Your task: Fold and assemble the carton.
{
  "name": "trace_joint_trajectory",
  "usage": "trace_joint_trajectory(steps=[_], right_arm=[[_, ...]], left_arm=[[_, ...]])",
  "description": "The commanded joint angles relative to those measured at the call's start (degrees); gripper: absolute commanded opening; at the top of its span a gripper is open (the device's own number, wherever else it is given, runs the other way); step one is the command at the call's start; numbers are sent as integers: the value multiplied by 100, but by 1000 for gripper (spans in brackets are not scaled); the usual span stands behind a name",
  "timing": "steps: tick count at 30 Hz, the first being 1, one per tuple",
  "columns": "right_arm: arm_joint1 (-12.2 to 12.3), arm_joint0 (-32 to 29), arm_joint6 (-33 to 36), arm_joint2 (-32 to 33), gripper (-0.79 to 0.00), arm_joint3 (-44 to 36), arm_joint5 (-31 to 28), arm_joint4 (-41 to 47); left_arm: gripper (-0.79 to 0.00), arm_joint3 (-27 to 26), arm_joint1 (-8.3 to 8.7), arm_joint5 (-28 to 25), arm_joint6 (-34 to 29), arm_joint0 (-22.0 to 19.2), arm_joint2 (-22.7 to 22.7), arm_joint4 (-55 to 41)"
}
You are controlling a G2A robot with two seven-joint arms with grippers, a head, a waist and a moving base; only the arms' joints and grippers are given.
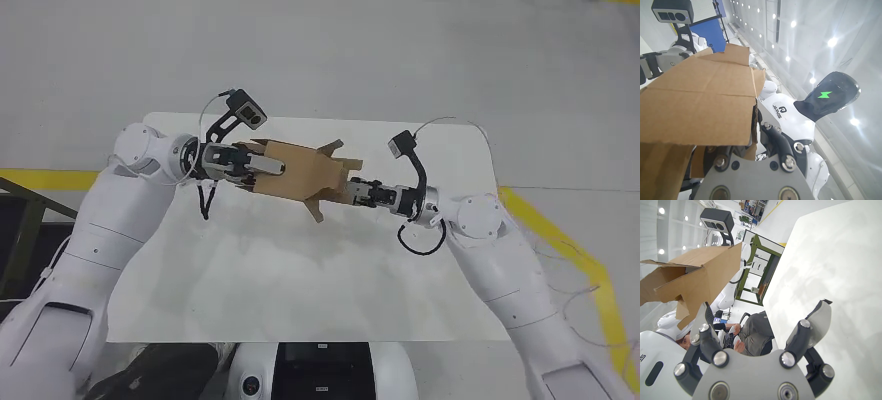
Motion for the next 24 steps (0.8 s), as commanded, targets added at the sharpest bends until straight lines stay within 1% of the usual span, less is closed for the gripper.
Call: trace_joint_trajectory(steps=[1, 12, 24], right_arm=[[-5, -17, 40, -28, 0, -53, -36, 56], [21, -165, 71, 8, 0, -369, -99, 53], [28, -185, 86, -61, 0, -495, -7, -84]], left_arm=[[-785, 20, 1, -3, 0, -10, 47, 14], [-785, 63, -28, -72, 0, -93, 355, 301], [-785, 34, -47, -50, 0, -164, 440, 302]])
